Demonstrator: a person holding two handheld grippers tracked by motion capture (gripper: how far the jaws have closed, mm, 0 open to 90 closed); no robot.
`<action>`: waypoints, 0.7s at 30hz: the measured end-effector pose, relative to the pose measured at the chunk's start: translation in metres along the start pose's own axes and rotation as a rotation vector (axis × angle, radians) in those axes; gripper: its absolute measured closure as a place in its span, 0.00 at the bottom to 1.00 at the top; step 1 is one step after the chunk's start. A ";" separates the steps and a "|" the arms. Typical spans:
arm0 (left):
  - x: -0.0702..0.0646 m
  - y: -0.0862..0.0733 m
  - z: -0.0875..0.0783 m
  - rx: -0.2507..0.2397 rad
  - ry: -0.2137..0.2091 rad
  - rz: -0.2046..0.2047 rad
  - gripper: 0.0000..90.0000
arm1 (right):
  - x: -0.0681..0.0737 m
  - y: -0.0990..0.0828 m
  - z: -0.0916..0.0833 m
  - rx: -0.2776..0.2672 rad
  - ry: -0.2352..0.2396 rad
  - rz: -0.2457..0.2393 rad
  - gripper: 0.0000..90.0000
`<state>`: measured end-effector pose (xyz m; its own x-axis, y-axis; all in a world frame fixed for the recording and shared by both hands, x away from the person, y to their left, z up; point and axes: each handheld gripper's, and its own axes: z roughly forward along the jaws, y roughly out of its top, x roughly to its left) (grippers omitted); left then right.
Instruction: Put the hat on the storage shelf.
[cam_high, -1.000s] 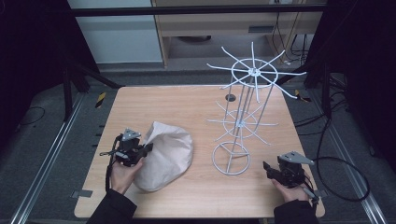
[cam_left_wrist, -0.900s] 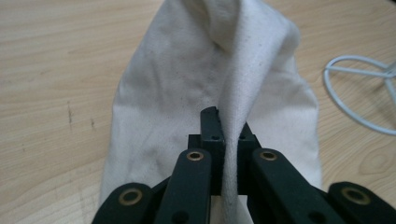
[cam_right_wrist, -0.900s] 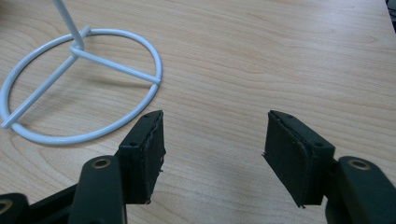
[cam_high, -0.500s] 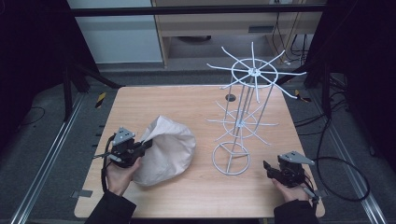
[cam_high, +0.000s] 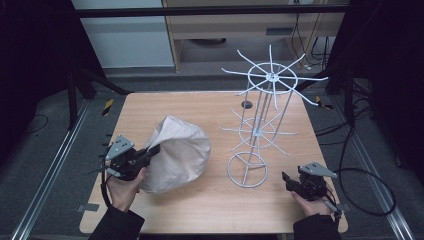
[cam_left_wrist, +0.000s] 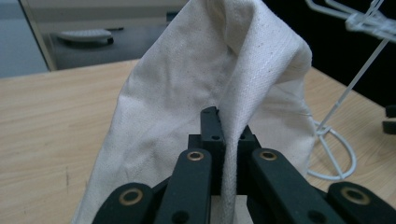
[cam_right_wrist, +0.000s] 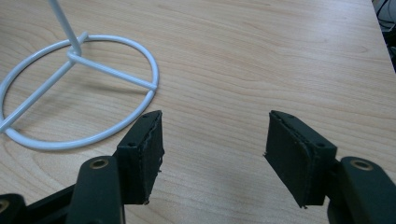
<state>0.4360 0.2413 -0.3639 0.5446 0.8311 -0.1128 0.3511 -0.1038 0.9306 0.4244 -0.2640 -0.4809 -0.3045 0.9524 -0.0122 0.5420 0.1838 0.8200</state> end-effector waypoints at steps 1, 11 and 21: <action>-0.001 0.002 -0.003 -0.018 -0.005 -0.001 0.99 | 0.000 0.000 0.000 -0.001 0.000 0.000 0.41; -0.009 0.019 -0.030 -0.145 -0.041 -0.001 0.99 | 0.000 -0.001 0.000 -0.018 -0.006 -0.010 0.40; -0.011 0.030 -0.049 -0.236 -0.052 -0.008 0.99 | -0.001 -0.001 0.001 -0.021 -0.008 -0.019 0.39</action>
<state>0.4031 0.2560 -0.3173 0.5832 0.8015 -0.1325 0.1710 0.0383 0.9845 0.4246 -0.2645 -0.4820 -0.3084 0.9507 -0.0318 0.5195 0.1964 0.8316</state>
